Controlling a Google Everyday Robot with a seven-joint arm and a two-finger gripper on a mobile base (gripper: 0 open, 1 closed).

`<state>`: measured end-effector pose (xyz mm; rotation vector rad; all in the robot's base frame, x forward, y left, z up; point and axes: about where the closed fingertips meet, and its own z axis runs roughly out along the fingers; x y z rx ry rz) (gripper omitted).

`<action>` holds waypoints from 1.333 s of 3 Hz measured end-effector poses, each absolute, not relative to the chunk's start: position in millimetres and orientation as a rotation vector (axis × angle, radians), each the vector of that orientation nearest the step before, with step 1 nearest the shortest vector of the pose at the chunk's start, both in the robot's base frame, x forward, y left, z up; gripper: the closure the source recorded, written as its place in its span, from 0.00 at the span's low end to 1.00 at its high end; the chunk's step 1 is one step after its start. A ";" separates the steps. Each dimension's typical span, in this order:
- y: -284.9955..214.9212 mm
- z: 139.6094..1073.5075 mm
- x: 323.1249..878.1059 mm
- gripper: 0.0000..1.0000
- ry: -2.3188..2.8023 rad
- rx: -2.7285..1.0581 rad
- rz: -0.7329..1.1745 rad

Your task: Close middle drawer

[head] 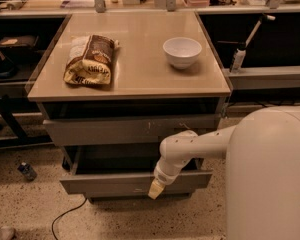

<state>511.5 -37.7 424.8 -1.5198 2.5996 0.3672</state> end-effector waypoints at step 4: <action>-37.7 424.6 511.3 0.42 2.600 -1.520 0.367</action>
Offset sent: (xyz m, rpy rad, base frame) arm 0.0000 0.0000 0.0000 0.0000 0.0000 0.0000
